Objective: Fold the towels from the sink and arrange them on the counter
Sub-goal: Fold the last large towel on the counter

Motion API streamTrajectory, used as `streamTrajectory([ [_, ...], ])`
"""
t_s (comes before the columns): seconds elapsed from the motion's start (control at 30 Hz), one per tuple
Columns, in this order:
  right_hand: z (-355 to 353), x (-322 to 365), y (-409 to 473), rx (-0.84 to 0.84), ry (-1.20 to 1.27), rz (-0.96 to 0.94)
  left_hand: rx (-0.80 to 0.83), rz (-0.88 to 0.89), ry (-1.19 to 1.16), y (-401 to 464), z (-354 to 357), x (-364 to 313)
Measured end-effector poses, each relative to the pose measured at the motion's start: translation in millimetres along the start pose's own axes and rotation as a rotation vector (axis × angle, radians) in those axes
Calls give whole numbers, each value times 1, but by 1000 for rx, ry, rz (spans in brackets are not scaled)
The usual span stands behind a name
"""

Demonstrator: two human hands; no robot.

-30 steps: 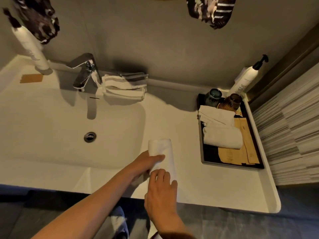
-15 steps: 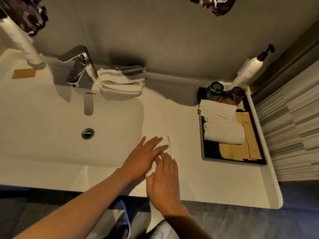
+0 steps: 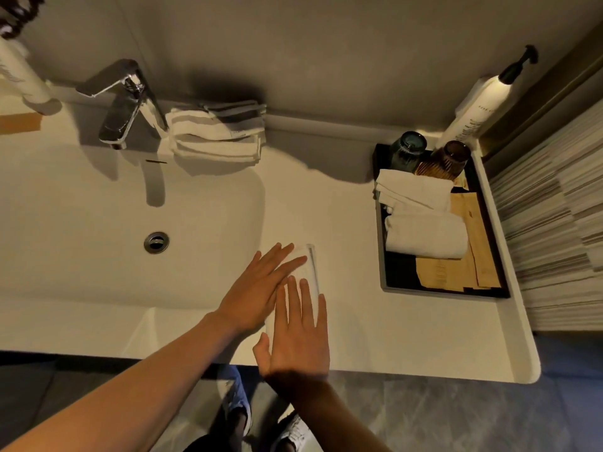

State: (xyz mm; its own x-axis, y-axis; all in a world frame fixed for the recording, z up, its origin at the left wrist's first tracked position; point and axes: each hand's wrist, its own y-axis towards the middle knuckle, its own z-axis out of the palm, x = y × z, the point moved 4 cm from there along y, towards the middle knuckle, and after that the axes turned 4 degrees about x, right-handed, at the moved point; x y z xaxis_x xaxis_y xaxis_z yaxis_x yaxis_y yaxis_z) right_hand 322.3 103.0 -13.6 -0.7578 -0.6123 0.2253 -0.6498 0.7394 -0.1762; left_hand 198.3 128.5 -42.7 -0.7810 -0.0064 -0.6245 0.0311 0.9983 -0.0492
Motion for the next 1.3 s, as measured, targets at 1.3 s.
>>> streamTrajectory([
  [1.3,-99,-87,285,39,-117,195,-148,-846,-1336,215,-85,45],
])
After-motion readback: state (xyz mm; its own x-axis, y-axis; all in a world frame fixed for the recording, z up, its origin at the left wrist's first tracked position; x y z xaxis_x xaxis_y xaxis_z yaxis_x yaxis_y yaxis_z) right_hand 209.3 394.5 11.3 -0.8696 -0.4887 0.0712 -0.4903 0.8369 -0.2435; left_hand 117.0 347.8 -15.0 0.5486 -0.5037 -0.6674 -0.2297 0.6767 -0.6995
